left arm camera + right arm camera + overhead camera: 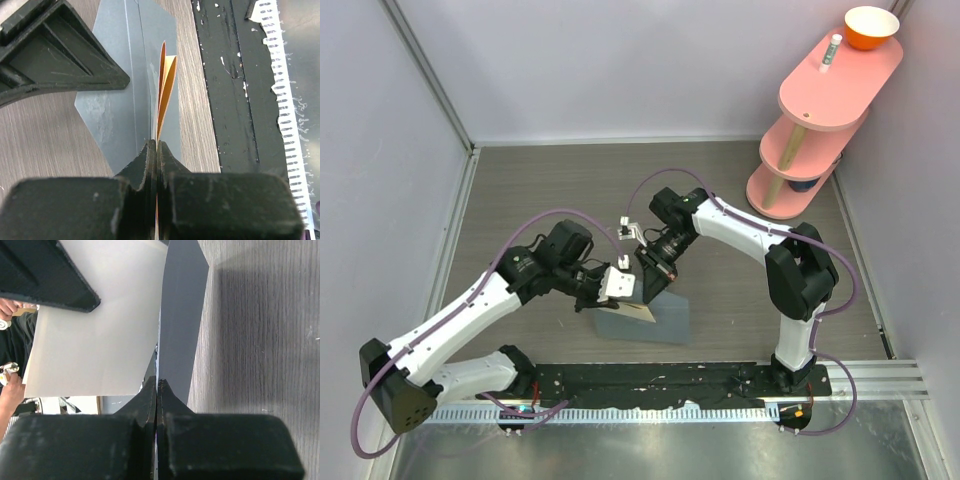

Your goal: Place the letter into the envelope and seal it

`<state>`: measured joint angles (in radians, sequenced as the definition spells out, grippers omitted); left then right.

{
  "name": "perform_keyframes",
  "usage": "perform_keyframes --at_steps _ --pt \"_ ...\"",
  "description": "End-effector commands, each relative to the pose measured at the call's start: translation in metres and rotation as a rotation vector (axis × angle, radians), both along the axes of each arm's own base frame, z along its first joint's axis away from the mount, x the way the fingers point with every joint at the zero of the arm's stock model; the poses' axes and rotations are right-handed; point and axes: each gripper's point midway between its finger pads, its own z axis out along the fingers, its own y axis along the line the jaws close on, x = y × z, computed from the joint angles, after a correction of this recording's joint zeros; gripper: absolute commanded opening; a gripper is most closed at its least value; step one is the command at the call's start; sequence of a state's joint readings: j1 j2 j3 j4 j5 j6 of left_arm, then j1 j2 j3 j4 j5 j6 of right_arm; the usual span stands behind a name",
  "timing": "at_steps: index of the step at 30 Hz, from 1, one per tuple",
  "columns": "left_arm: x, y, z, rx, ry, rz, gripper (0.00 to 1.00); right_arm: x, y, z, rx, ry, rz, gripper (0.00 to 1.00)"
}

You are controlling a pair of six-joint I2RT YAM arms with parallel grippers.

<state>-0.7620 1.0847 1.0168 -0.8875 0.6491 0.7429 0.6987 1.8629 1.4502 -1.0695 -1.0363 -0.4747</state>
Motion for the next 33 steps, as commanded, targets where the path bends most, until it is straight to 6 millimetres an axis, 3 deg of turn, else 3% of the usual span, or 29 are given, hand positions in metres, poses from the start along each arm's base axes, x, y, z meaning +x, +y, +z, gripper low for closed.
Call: perform_keyframes --at_steps 1,21,28,33 --pt "0.006 -0.008 0.012 -0.120 -0.045 -0.028 0.00 -0.005 0.005 0.027 0.096 -0.045 0.048 0.01" --pt "-0.011 -0.014 0.009 -0.265 0.059 -0.045 0.00 -0.023 0.006 0.044 0.191 -0.029 0.140 0.01" --pt "-0.007 -0.008 0.019 -0.295 0.044 0.004 0.00 -0.028 -0.001 0.044 0.202 -0.047 0.176 0.01" --pt "-0.009 -0.002 0.013 -0.293 0.034 0.014 0.00 -0.031 0.000 0.048 0.231 -0.045 0.196 0.01"
